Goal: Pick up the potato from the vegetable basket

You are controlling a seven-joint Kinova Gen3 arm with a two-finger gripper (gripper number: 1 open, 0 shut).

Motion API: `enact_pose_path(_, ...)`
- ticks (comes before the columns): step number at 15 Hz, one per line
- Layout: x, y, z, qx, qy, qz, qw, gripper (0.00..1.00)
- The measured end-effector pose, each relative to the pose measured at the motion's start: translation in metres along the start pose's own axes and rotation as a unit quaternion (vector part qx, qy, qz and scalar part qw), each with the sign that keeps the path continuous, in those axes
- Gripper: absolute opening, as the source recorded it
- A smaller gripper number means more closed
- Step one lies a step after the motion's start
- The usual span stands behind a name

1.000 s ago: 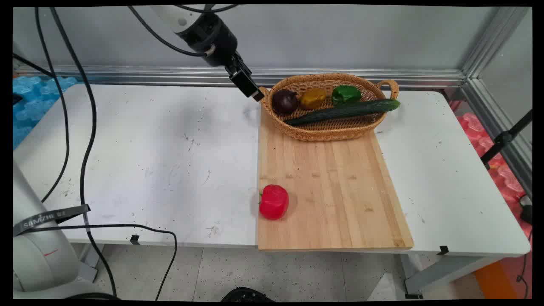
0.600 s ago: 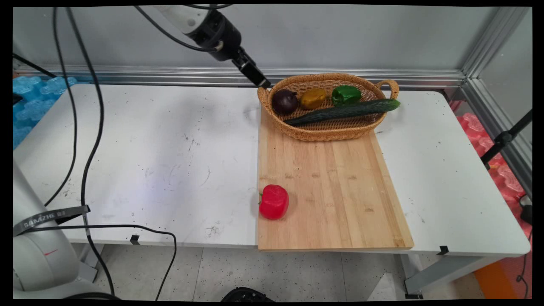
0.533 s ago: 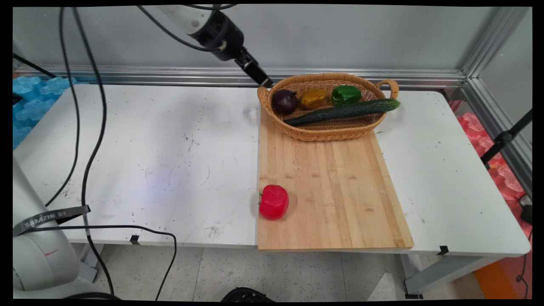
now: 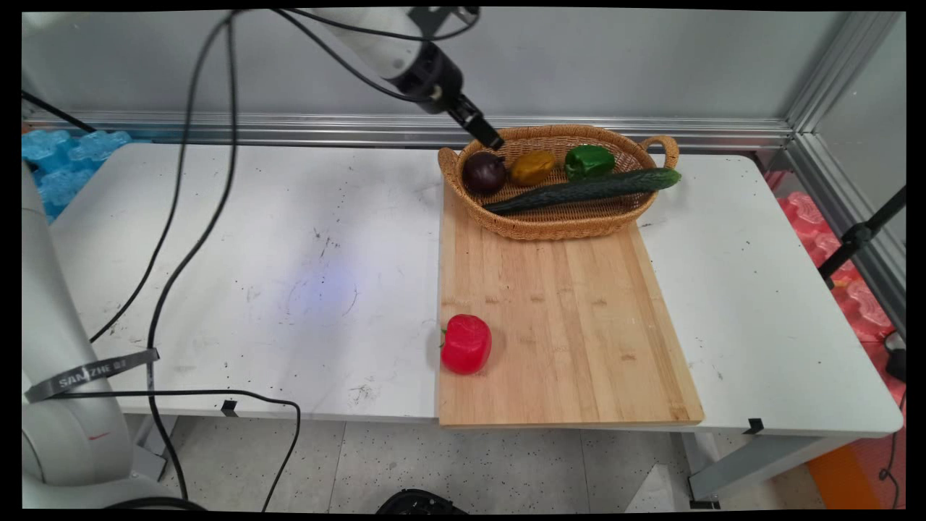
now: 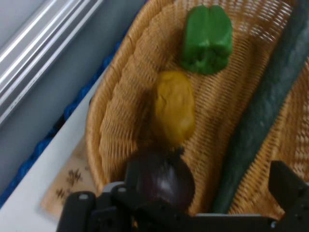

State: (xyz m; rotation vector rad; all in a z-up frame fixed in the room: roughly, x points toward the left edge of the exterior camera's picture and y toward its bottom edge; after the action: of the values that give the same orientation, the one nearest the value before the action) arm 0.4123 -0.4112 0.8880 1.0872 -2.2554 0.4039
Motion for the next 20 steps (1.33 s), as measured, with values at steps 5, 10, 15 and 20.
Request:
enact_pose_path(5,0.017,-0.002,0.060,0.000,-0.003,0.000,1.0000,1.00)
enact_pose_path(10,0.029,-0.004,0.114,0.003,-0.016,-0.003,0.9999,1.00)
enact_pose_path(15,0.033,-0.006,0.151,0.006,-0.033,-0.005,0.9994,1.00)
enact_pose_path(20,0.036,-0.004,0.164,0.006,-0.043,0.001,0.9991,0.00)
